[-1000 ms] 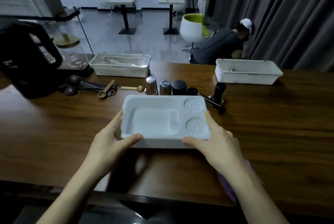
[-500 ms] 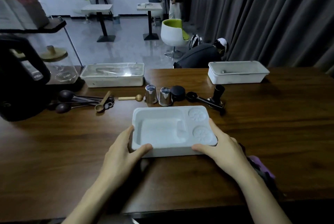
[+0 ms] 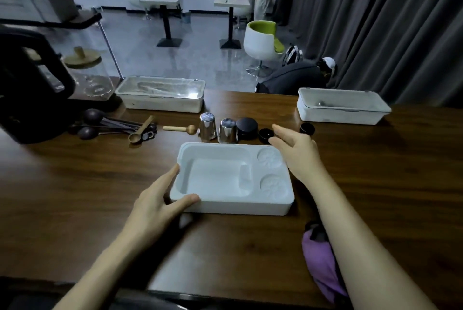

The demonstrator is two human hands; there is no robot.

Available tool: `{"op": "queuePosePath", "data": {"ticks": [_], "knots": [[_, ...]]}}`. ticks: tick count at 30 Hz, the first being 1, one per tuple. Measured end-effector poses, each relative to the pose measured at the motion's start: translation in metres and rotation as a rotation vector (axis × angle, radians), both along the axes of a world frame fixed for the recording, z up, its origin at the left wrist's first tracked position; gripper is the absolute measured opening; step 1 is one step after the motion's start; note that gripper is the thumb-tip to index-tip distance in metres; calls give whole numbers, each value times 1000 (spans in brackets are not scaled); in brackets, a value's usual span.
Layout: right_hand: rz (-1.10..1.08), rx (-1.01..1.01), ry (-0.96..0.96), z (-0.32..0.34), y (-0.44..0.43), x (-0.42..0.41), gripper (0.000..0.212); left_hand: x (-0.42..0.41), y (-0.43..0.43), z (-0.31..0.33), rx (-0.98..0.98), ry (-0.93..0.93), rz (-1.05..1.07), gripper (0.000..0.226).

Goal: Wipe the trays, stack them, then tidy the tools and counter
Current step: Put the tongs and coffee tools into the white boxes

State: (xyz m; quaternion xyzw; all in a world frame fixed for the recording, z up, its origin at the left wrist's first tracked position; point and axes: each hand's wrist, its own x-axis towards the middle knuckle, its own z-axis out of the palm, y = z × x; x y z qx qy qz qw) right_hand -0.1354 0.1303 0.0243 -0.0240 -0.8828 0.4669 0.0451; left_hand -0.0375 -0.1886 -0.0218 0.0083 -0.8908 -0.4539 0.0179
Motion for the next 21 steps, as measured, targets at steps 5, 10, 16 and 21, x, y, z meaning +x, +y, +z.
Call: {"op": "queuePosePath", "data": {"ticks": [5,10,16,21], "knots": [[68,81,41,-8,-16,-54,53,1,0,0,-87,26,8,90],[122,213,-44,-17,-19,-82,64,6,6,-6,-82,48,37,73],[185,302,-120,-20,-20,-105,76,7,9,-14,-47,77,68,68],[220,280,-138,-23,-22,-112,79,8,9,-17,-66,94,75,70]]}}
